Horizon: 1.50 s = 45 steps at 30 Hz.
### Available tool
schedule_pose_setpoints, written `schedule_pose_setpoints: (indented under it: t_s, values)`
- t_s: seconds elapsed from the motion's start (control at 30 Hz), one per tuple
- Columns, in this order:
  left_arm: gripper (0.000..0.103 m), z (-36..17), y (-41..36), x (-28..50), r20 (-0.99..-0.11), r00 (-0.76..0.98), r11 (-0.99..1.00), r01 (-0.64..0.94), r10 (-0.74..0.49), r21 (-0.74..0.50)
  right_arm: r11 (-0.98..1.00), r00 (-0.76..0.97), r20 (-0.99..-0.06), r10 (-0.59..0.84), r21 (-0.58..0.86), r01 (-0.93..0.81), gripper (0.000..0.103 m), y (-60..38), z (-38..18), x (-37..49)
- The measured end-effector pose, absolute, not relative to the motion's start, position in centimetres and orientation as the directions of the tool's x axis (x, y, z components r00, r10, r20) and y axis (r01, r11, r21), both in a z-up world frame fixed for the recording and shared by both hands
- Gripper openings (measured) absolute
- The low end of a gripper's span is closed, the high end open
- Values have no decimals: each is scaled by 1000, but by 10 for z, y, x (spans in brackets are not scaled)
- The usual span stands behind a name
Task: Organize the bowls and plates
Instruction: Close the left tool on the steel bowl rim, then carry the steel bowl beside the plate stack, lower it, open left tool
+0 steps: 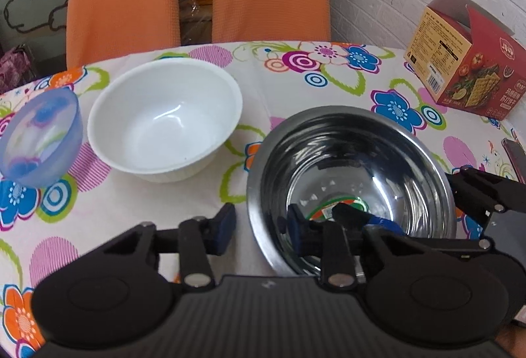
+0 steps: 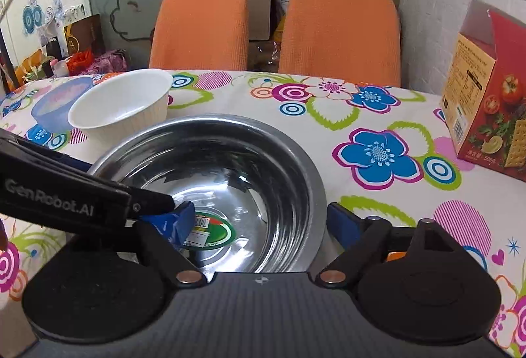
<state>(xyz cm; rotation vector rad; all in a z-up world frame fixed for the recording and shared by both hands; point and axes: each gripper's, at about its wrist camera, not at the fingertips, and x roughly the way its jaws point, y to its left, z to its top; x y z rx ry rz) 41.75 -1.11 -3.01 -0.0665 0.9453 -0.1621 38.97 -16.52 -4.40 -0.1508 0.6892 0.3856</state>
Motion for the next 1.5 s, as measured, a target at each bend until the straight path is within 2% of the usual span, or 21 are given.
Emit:
schedule_pose_setpoints:
  t_s: [0.03, 0.1, 0.3, 0.43, 0.7, 1.0, 1.03, 1.1, 1.13, 1.3, 1.5]
  values:
    - [11, -29, -10, 414, -803, 573, 986, 100, -168, -134, 913, 698, -646, 309, -4, -408, 53, -165, -43, 388]
    - [11, -25, -6, 404, -801, 568, 982, 96, -190, -165, 896, 677, -650, 345, 14, -443, 42, -162, -38, 381]
    - [11, -6, 3, 361, -812, 550, 981, 107, -195, -163, 881, 675, -642, 363, -1, -474, 42, -154, -19, 353]
    - [11, 0, 9, 319, -826, 537, 984, 133, -171, -117, 869, 668, -647, 368, -17, -495, 42, -145, -9, 324]
    - [12, -14, 16, 251, -845, 511, 983, 168, -157, -81, 840, 607, -679, 413, 27, -542, 43, -125, -21, 262]
    - [12, -26, 19, 240, -831, 533, 986, 136, -158, -100, 848, 587, -707, 396, 36, -528, 43, -121, -37, 231]
    - [17, -26, 20, 240, -827, 540, 987, 129, -153, -99, 849, 593, -702, 395, 32, -527, 43, -120, -37, 229]
    - [37, -24, 24, 238, -814, 562, 988, 117, -147, -97, 851, 593, -705, 389, 29, -524, 45, -119, -37, 228]
    - [63, -22, 26, 237, -805, 574, 988, 115, -150, -102, 851, 590, -708, 388, 30, -524, 46, -118, -37, 228]
    - [65, -4, 42, 226, -748, 643, 986, 109, -168, -127, 888, 596, -731, 332, 28, -460, 49, -122, -33, 224]
    - [66, 17, 62, 212, -708, 683, 983, 86, -179, -165, 915, 632, -704, 324, 63, -399, 51, -135, -17, 210]
